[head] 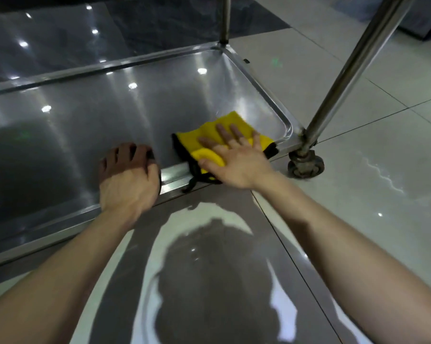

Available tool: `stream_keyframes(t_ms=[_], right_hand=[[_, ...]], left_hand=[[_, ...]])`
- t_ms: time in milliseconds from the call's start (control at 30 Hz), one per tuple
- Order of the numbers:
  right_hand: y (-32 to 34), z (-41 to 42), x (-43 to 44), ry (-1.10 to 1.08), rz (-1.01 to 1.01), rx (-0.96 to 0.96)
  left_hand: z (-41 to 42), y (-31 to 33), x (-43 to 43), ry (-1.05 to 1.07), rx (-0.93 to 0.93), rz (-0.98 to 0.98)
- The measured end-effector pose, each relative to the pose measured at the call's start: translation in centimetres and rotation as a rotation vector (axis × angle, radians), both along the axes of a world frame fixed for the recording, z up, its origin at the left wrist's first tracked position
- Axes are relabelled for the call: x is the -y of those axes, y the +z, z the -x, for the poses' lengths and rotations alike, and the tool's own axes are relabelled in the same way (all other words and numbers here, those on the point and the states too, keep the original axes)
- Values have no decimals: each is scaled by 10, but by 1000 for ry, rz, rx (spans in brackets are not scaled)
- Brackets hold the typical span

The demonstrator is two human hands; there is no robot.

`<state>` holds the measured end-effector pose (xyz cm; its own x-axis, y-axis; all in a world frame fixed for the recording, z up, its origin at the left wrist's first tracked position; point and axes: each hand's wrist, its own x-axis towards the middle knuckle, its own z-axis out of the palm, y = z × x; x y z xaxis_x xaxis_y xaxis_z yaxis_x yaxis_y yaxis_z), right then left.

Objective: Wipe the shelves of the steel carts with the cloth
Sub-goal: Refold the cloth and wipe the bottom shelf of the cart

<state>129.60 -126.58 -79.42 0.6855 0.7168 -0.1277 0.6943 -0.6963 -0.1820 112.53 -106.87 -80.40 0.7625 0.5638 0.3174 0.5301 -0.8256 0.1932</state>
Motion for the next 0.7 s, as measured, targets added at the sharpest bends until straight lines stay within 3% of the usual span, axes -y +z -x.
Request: stream_keyframes(t_ms=[167, 333, 567, 700], right_hand=[[5, -105, 19, -165, 98, -26], [3, -169, -39, -178, 61, 2], [13, -164, -144, -51, 64, 5], [13, -123, -153, 98, 28, 42]], left_hand=[[-1, 2, 0, 11, -37, 69], [0, 1, 0, 18, -25, 49], [0, 4, 4, 24, -5, 13], [1, 2, 3, 14, 32, -7]])
